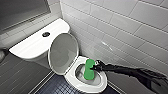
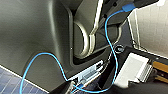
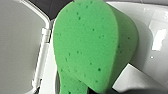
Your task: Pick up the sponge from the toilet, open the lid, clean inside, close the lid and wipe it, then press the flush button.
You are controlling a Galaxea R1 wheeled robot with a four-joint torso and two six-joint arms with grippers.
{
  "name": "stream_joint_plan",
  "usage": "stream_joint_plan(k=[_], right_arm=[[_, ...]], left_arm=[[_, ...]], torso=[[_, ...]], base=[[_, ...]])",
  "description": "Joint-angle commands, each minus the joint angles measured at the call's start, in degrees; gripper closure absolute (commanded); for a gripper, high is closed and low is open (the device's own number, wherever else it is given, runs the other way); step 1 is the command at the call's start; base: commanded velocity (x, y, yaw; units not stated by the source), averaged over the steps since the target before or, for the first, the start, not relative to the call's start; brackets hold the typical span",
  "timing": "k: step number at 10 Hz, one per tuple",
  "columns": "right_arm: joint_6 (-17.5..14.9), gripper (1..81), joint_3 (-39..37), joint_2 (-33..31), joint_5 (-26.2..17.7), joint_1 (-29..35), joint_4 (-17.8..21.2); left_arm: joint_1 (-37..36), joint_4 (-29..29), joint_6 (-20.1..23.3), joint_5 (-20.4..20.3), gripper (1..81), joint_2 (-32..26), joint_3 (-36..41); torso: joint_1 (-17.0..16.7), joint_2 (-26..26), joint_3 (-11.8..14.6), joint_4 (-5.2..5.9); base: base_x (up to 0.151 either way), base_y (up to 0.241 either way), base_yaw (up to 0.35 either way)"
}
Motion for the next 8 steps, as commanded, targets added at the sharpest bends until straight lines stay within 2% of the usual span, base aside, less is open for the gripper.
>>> stream_joint_plan(k=[1,5,8], right_arm=[[1.2,81.1,10.5,-9.7,0.1,4.7,0.7],[2.2,81.1,14.5,-15.6,3.2,-0.8,0.7],[4.7,81.1,21.2,-21.3,3.7,-2.0,0.7]], left_arm=[[2.5,0.8,0.4,5.6,1.0,-0.5,2.2],[2.5,1.6,0.5,5.6,1.0,-1.1,4.4],[2.5,2.1,0.6,5.5,1.0,-0.3,4.3]], torso=[[0.0,0.0,0.0,0.00],[0.0,0.0,0.0,0.00],[0.0,0.0,0.0,0.00]], base=[[0.000,0.000,0.000],[0.000,0.000,0.000],[0.000,0.000,0.000]])
